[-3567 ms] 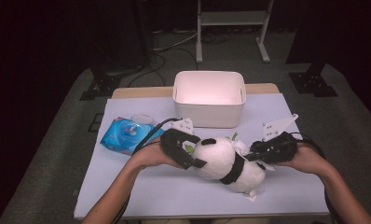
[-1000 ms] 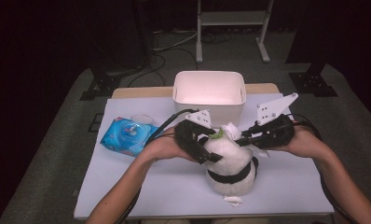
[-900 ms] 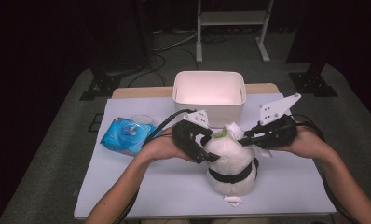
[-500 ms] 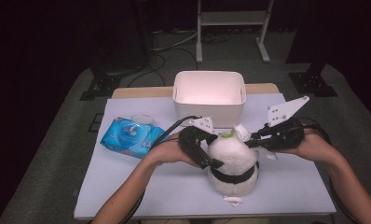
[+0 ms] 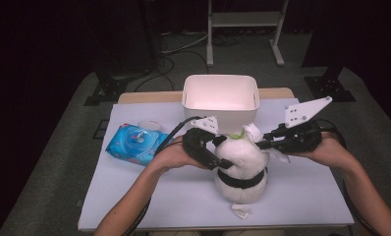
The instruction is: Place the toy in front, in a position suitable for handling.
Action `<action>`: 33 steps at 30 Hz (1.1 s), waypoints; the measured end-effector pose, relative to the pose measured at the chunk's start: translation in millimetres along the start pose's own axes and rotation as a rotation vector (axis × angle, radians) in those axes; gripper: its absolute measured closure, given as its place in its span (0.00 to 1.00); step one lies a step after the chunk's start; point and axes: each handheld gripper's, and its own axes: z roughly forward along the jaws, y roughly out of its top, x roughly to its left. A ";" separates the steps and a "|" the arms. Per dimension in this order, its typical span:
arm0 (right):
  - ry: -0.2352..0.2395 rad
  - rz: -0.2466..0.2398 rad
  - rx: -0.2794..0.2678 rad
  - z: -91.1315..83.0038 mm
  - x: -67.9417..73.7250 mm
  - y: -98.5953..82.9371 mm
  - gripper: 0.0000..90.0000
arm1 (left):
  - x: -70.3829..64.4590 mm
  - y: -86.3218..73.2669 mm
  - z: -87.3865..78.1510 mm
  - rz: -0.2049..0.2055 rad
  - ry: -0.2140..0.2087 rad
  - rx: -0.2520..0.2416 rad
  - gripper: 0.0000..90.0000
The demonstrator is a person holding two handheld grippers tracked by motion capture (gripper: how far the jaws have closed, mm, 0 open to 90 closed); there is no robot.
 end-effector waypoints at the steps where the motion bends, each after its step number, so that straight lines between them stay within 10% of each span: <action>1: 0.003 -0.002 0.001 1.7 -0.3 0.9 0.87 | -0.2 -0.3 -4.3 -0.003 0.008 -0.005 0.27; 19: 0.036 -0.053 0.060 14.0 3.9 24.1 0.87 | -7.1 6.5 4.1 0.032 0.004 0.048 0.26; 33: -0.004 -0.022 0.116 4.0 1.8 5.0 0.87 | -5.6 5.1 4.1 0.023 0.003 0.047 0.26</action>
